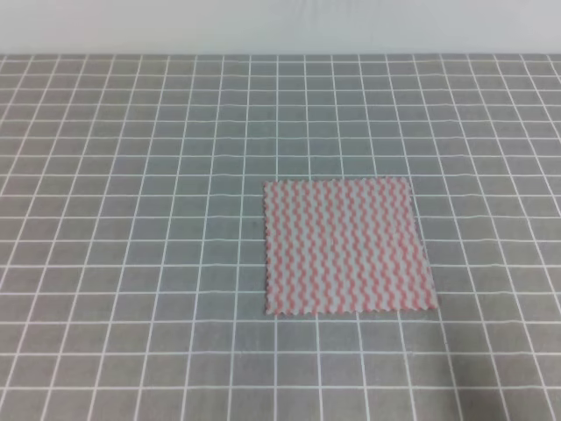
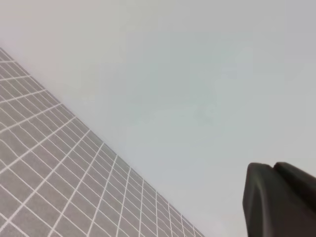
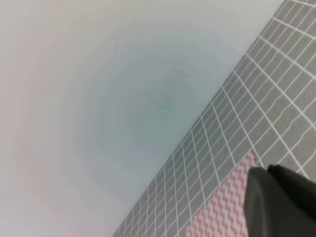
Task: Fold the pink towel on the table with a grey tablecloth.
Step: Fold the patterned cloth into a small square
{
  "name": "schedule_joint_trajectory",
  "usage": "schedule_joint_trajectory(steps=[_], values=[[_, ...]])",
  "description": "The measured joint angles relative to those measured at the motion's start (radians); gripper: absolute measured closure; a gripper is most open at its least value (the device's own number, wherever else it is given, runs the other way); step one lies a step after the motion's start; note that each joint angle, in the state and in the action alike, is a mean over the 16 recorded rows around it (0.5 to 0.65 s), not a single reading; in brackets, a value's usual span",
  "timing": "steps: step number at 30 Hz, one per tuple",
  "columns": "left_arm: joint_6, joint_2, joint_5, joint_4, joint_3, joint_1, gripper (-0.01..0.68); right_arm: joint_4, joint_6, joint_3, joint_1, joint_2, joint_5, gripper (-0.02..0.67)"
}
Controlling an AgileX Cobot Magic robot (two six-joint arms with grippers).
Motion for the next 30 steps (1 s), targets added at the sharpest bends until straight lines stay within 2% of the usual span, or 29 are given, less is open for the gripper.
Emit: schedule_joint_trajectory(steps=[12, 19, 30], values=[[-0.143, -0.011, -0.010, -0.007, 0.008, -0.001, 0.674, 0.003, 0.000, -0.003, 0.000, 0.000, 0.106, 0.667], [-0.112, -0.010, 0.014, -0.002, 0.009, -0.001, 0.674, -0.005, -0.020, -0.005, 0.000, 0.000, 0.127, 0.667], [-0.003, 0.039, 0.176, 0.001, -0.058, -0.001, 0.674, 0.020, -0.136, -0.049, 0.000, 0.080, 0.150, 0.667]])
